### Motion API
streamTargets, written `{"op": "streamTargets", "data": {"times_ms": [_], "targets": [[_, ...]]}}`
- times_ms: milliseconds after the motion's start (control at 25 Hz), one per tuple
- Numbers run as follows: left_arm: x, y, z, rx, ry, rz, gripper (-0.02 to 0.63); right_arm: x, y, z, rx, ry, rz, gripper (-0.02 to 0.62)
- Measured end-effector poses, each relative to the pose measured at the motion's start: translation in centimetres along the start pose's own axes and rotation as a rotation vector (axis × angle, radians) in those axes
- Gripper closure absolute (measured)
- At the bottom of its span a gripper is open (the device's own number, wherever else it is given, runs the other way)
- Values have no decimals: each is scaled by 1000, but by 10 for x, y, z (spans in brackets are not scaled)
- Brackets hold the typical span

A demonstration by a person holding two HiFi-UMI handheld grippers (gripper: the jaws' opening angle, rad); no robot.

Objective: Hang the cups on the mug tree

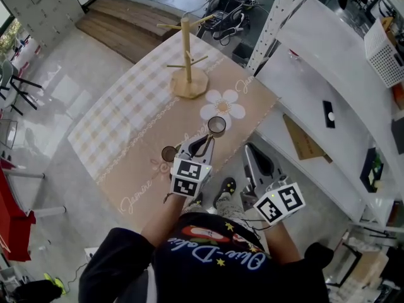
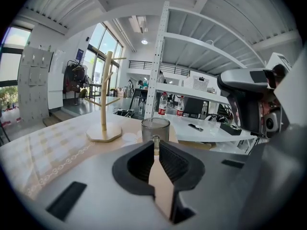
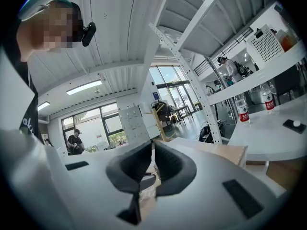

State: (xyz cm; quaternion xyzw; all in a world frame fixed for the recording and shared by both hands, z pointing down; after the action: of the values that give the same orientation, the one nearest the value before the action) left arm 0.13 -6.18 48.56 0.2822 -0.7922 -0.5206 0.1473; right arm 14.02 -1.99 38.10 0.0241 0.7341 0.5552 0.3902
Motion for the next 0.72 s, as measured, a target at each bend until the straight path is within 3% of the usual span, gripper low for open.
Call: {"op": "streamTargets", "data": {"times_ms": [720], "targets": [[5, -26, -11, -17, -28, 4, 568, -11, -19, -8, -6, -37, 14, 569]]}}
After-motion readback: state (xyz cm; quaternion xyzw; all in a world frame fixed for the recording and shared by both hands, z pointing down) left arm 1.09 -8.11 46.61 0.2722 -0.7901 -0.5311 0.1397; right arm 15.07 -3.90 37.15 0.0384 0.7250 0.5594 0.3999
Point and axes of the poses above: the fingertips, and each gripper's own axes: z backward along the fingers, x to its left, y out of its underside, the point moved 5 cm from there along z, backward along the fingers, and after that the axes turned 13 degrees about -z, right-handed, at the moved point
